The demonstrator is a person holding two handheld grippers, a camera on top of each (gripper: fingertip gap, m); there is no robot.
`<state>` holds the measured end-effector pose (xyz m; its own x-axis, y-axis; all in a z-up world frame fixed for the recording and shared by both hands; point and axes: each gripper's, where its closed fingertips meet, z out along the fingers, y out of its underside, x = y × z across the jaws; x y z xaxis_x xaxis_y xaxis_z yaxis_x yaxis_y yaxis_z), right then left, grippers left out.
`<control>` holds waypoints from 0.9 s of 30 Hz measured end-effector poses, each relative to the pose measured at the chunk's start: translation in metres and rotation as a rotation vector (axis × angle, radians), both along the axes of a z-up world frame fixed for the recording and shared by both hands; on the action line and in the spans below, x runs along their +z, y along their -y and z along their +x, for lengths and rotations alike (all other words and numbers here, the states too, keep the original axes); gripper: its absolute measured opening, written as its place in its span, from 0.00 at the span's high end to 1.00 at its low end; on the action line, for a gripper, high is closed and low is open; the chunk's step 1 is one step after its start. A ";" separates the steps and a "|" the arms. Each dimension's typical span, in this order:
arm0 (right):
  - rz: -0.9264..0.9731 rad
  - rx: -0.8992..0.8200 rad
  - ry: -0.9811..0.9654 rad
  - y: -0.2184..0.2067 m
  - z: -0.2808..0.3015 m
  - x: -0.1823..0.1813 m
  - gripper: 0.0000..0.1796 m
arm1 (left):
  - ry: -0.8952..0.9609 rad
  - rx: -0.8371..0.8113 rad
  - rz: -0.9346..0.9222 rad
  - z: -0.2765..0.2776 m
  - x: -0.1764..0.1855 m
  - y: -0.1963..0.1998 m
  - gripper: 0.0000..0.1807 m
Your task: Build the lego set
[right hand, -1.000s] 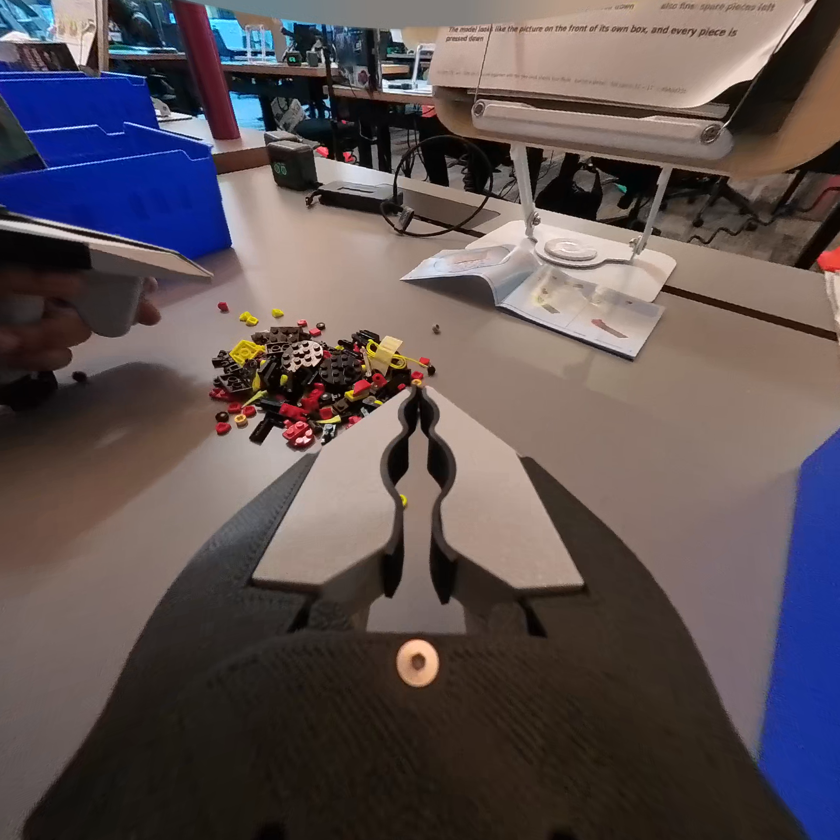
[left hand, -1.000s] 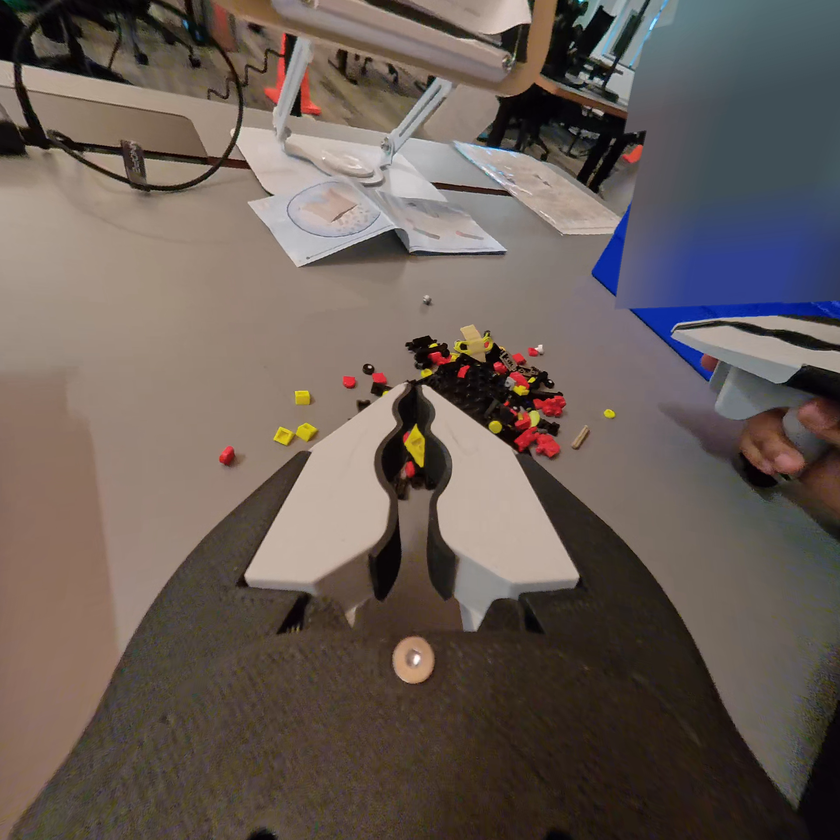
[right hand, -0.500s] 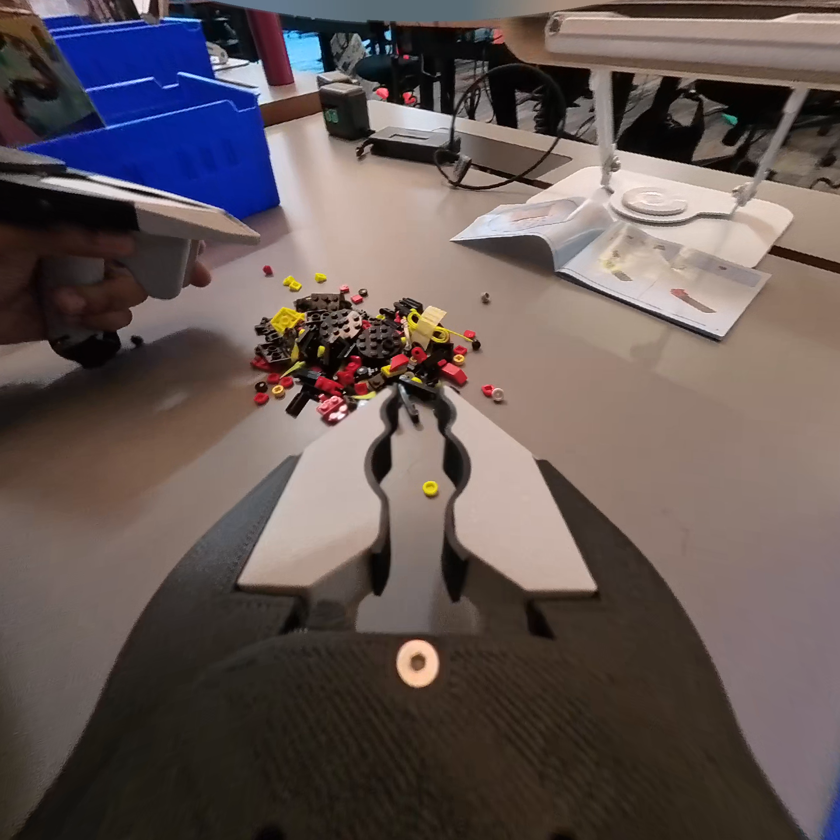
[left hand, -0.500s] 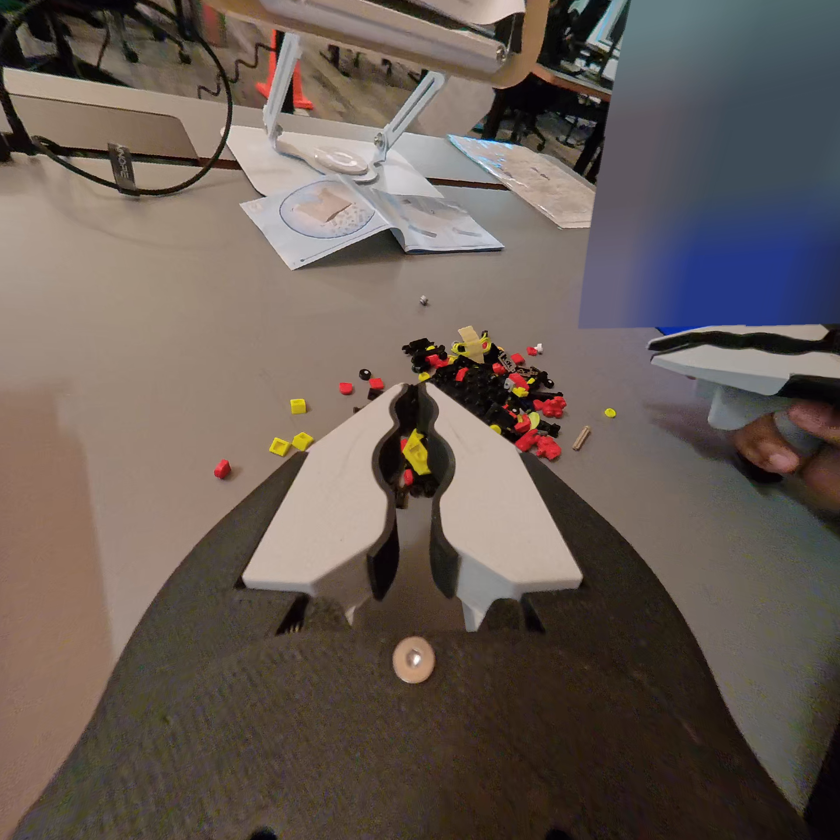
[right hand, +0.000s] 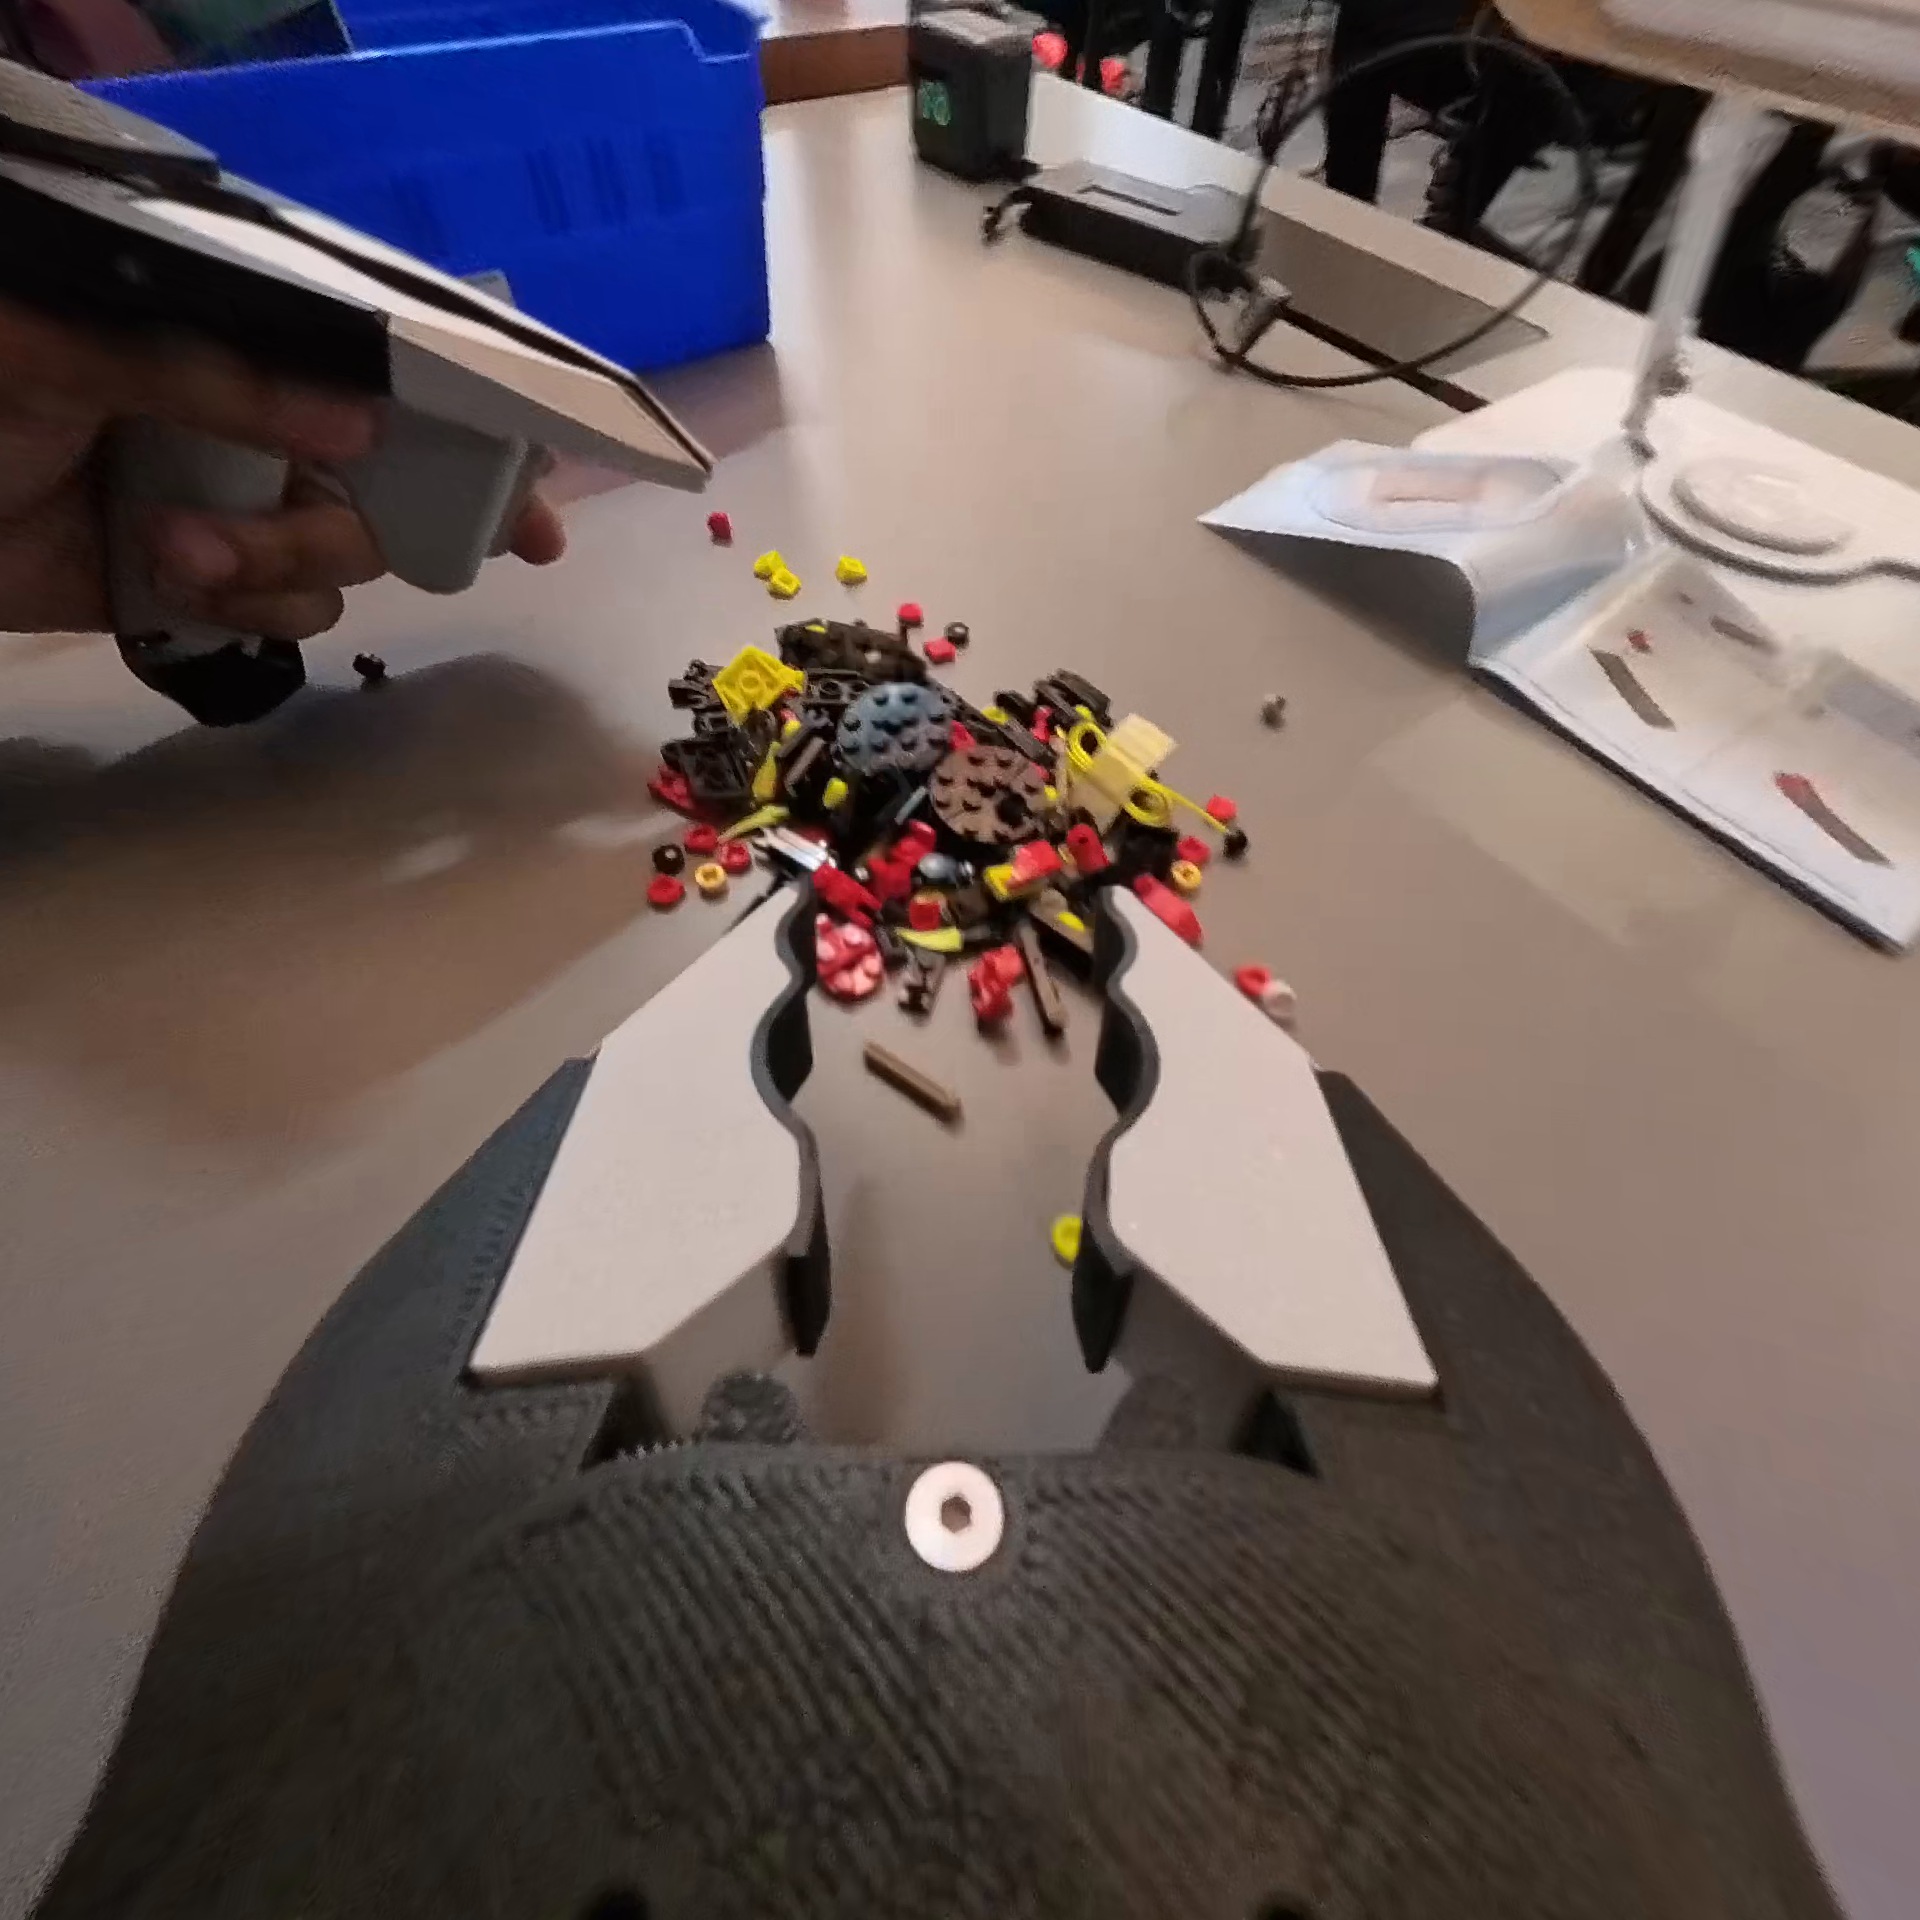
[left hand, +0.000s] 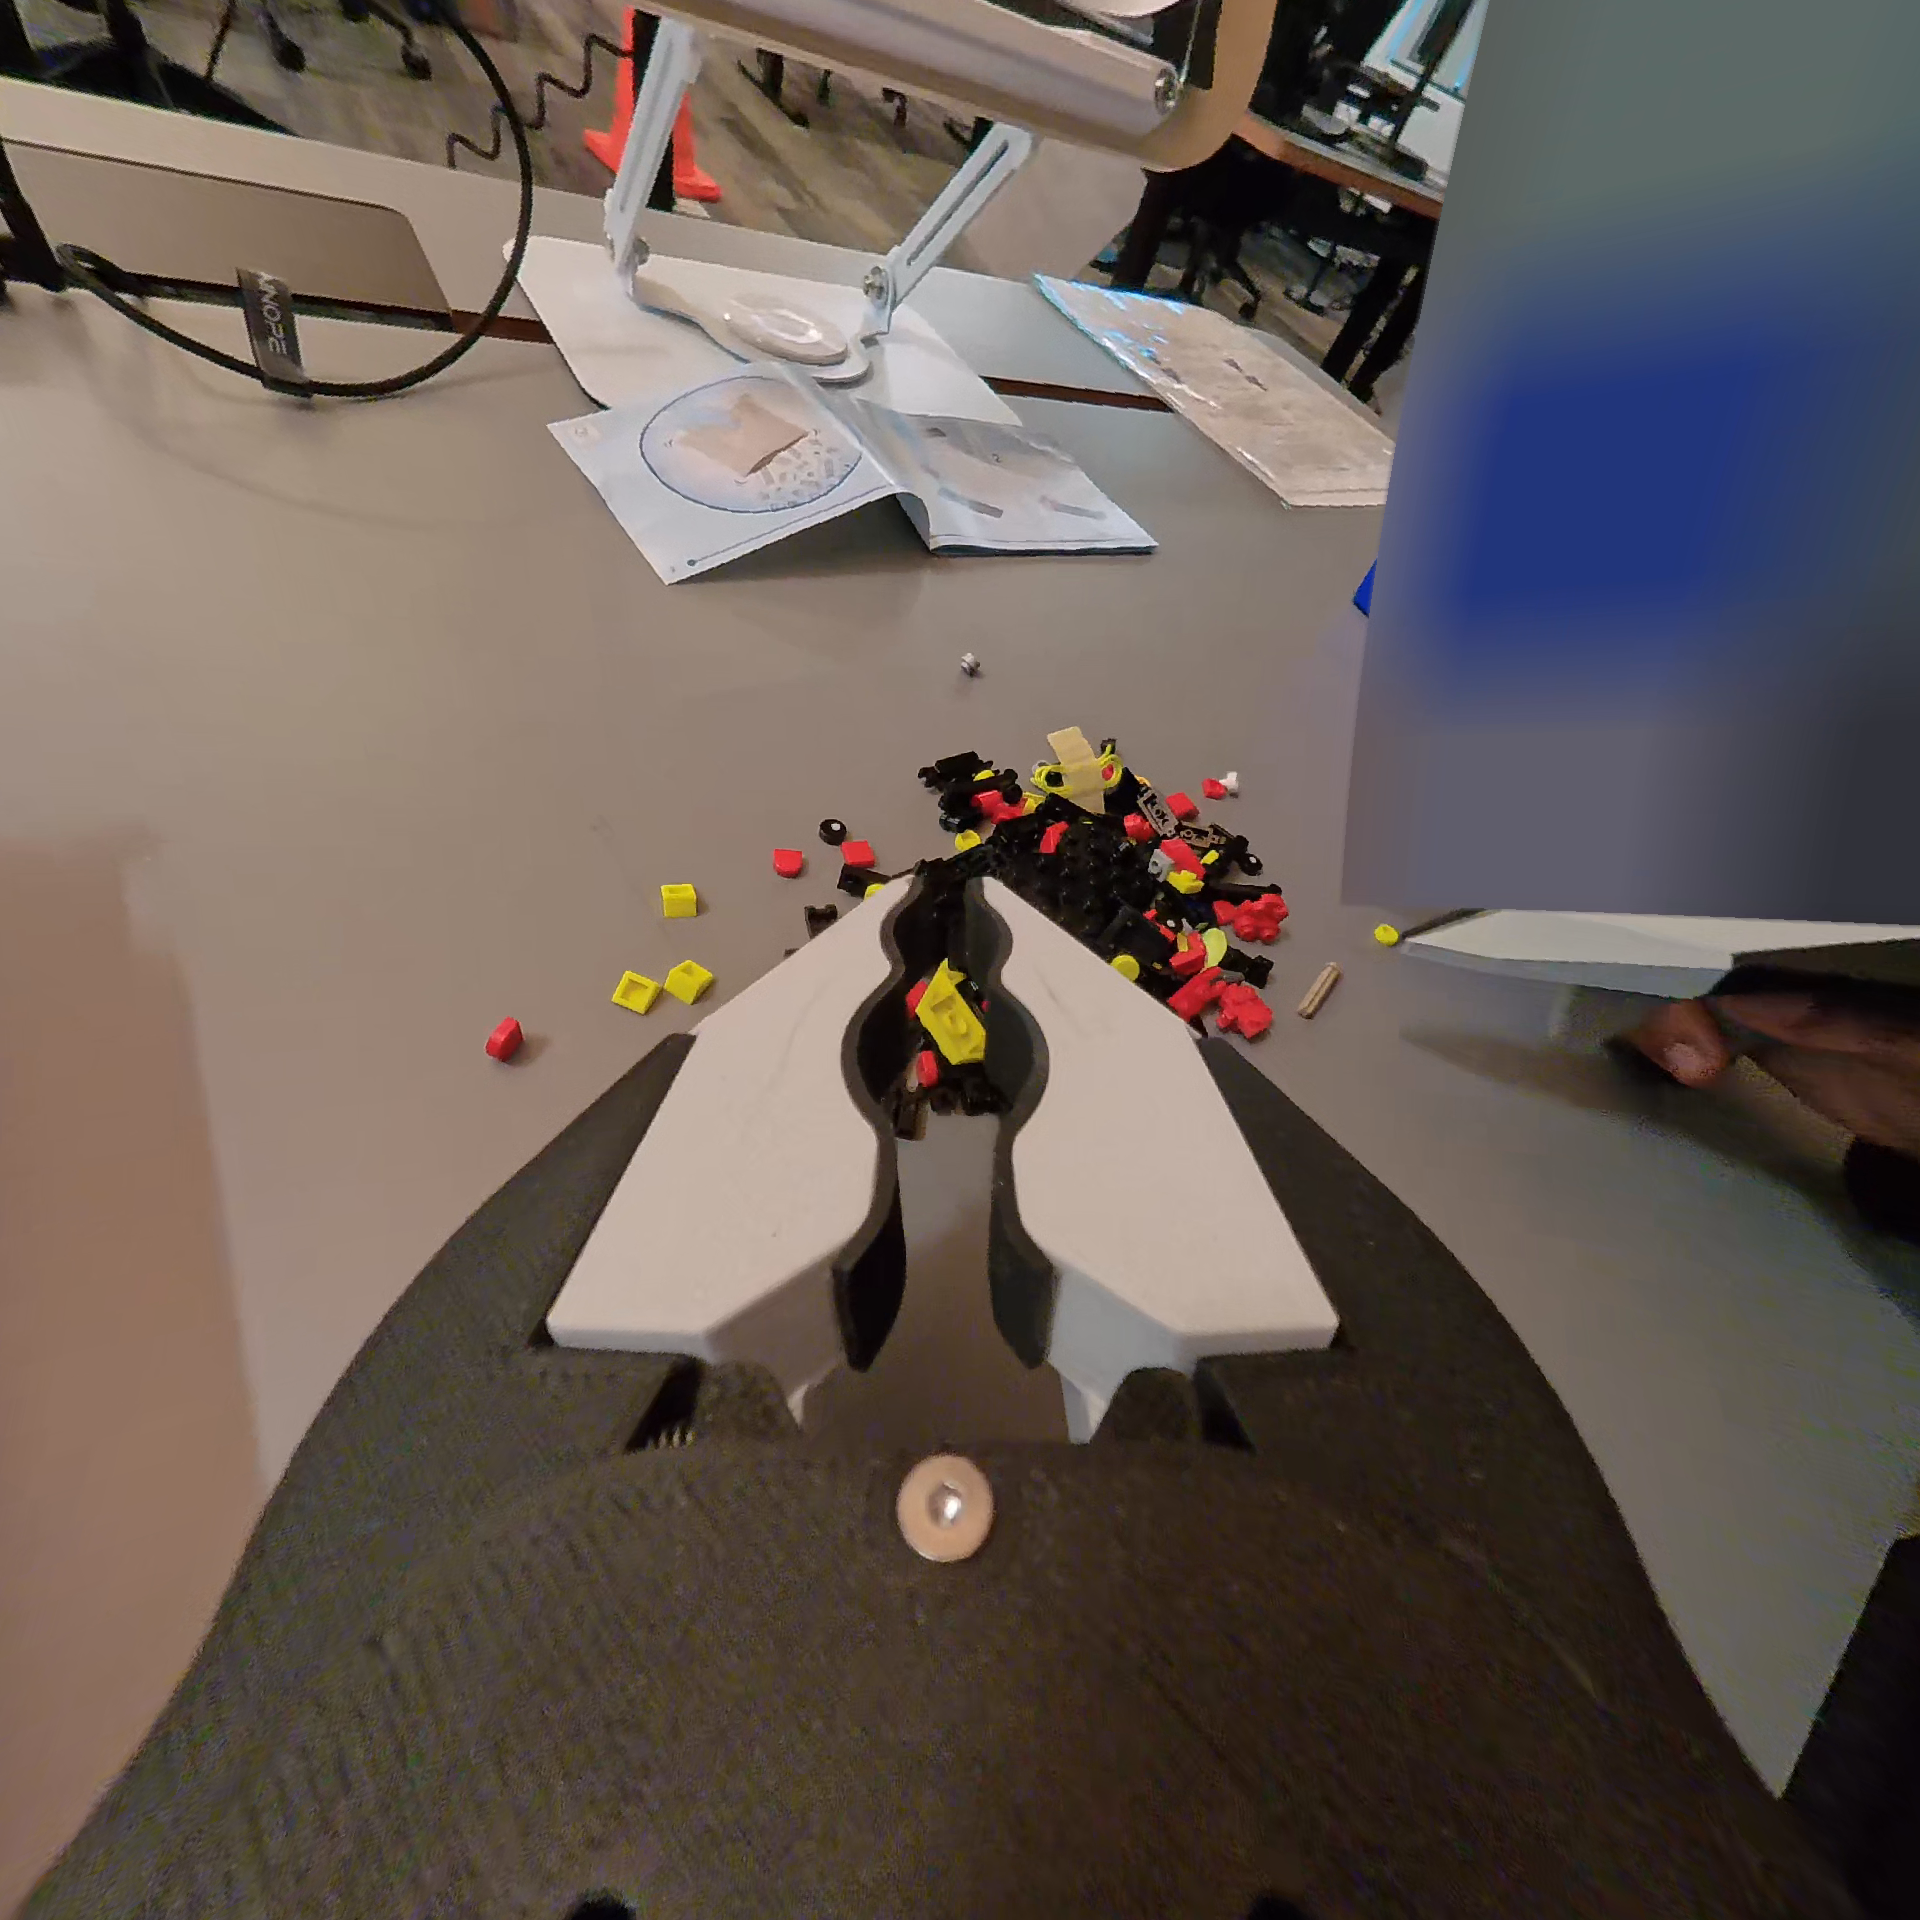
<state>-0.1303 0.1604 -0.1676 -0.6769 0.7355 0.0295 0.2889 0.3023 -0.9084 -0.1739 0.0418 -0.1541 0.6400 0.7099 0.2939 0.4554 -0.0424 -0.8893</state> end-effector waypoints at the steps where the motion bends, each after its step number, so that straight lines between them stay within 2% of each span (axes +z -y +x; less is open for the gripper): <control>1: 0.013 0.028 0.007 0.009 -0.003 -0.001 0.71 | 0.007 0.000 0.005 0.000 0.000 0.000 0.98; 7: 0.209 0.145 0.005 0.045 -0.021 -0.026 0.69 | 0.030 0.007 0.033 -0.001 -0.001 0.004 0.97; 13: 0.265 0.166 0.022 0.057 -0.035 -0.036 0.69 | 0.064 0.003 0.069 -0.002 -0.002 0.004 0.97; 16: 0.284 0.174 0.049 0.059 -0.037 -0.041 0.72 | 0.076 0.001 0.083 -0.002 -0.002 0.005 0.97; 22: 0.280 0.072 0.049 0.040 -0.051 -0.039 0.87 | 0.086 0.012 0.095 -0.003 -0.002 0.007 0.97; 27: 0.208 0.032 0.090 0.029 -0.055 -0.035 0.92 | 0.087 0.008 0.089 -0.003 -0.003 0.006 0.97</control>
